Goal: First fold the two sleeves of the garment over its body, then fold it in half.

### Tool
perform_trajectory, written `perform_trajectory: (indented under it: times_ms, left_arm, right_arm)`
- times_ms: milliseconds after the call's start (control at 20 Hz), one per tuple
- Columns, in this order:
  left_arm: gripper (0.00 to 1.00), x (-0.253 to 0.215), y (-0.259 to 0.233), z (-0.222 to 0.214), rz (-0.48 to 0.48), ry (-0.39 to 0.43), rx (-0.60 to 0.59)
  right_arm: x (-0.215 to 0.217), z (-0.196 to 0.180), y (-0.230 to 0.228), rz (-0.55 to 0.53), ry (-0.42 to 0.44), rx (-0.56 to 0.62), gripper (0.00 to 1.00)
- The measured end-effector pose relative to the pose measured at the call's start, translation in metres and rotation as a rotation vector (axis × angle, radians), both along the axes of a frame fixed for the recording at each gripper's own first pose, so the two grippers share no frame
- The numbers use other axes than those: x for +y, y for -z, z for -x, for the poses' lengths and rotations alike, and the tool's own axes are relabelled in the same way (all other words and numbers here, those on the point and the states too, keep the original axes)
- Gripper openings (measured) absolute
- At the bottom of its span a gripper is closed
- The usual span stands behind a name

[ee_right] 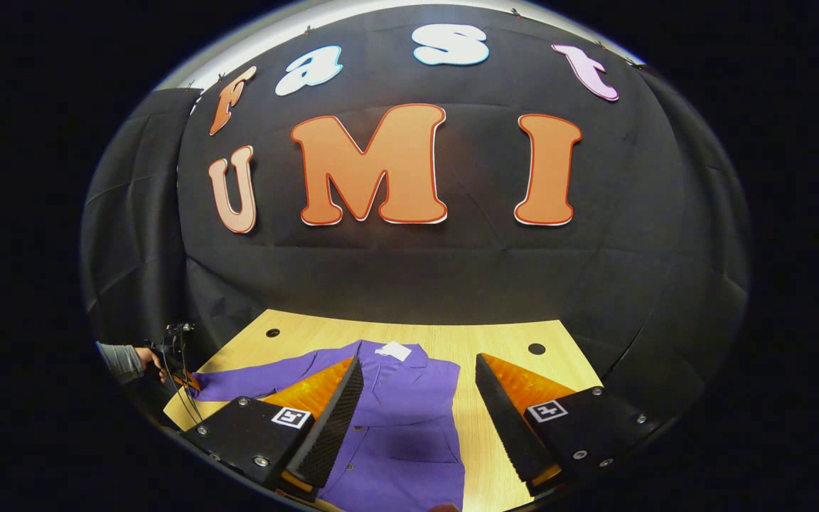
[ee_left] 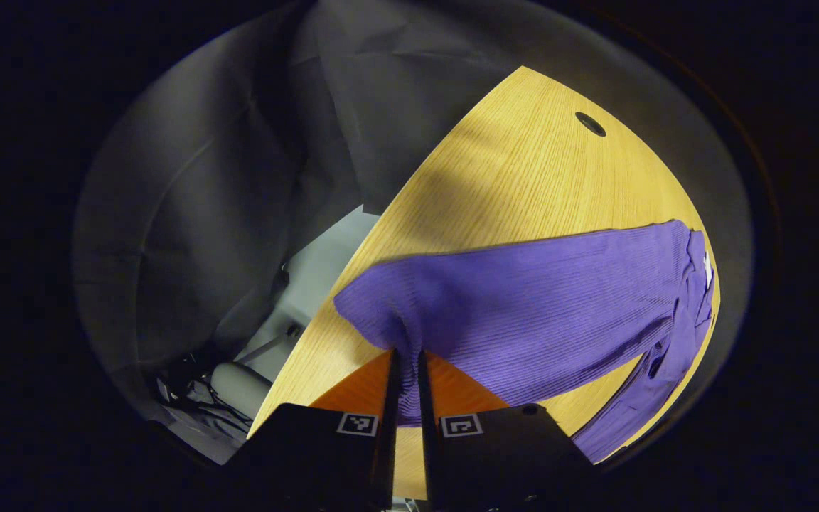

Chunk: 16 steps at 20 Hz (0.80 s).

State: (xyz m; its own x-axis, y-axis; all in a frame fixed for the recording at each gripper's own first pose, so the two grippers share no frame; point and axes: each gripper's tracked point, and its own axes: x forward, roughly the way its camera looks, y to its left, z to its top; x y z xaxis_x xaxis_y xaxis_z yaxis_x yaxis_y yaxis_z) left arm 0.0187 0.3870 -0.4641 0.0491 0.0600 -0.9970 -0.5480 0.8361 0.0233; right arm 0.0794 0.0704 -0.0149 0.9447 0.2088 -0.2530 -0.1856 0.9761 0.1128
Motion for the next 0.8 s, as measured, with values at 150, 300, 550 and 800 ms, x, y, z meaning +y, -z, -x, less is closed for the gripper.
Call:
perform_trajectory:
  times_ms: [150,300,550,800]
  left_arm:
    - [0.12,-0.012,-0.017,-0.005,0.01,0.0,-0.035]
    - [0.12,-0.026,-0.051,-0.017,-0.02,0.059,-0.074]
    - [0.12,-0.088,-0.116,-0.06,-0.019,0.223,-0.186]
    - [0.12,-0.167,-0.163,-0.103,-0.01,0.402,-0.277]
  right_arm:
    - [-0.011,-0.001,0.003,-0.005,0.007,0.01,0.94]
    - [-0.017,-0.003,0.001,-0.025,0.0,0.001,0.95]
    - [-0.026,-0.007,-0.002,-0.038,-0.011,-0.021,0.95]
    - [-0.046,-0.006,0.003,-0.033,-0.004,-0.036,0.95]
